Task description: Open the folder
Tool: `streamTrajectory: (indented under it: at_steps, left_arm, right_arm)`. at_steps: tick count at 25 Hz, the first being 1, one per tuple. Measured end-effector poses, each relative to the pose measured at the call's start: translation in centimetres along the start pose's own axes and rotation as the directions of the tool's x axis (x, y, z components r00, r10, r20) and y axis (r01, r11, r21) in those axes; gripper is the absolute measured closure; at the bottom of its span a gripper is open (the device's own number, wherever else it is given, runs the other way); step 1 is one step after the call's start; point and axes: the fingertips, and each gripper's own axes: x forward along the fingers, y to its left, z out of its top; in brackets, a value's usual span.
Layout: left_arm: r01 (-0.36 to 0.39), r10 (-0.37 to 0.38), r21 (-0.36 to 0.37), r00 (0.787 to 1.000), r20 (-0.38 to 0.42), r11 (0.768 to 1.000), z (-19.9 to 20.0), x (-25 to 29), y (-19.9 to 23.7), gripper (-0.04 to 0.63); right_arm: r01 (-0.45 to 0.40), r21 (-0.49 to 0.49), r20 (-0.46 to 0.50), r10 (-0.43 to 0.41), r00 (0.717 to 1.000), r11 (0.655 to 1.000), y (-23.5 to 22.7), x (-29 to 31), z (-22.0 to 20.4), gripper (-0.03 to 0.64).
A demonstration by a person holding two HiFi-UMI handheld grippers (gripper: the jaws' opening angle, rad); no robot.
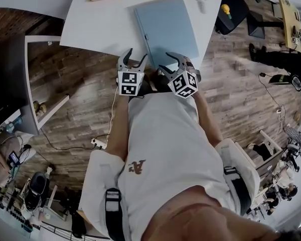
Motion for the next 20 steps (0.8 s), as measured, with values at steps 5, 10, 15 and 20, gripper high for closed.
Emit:
streamTrajectory:
  at_steps: [5,10,15,20]
  left_arm:
    - [0.000,0.000,-0.018,1.000,-0.014,1.000,-1.1,0.4,-0.2,0.321]
    - [-0.004,0.003,-0.029,1.000,-0.029,1.000,-1.8,0.6,-0.3,0.325]
    - [-0.006,0.005,-0.036,1.000,-0.028,0.999,-2.1,0.6,-0.7,0.330]
    - [-0.009,0.007,-0.039,0.999,-0.048,0.999,-2.9,0.3,-0.7,0.333]
  right_arm:
    - [-0.070,-0.078,-0.037,0.067,0.997,0.995,1.9,1.1,-1.0,0.345]
    - [-0.109,-0.159,-0.067,0.100,0.993,0.981,3.2,1.9,-1.6,0.327]
    - [-0.133,-0.243,-0.094,0.113,0.989,0.961,4.3,3.1,-2.3,0.321]
    - [-0.121,-0.319,-0.104,0.092,0.990,0.940,4.9,4.3,-2.6,0.345]
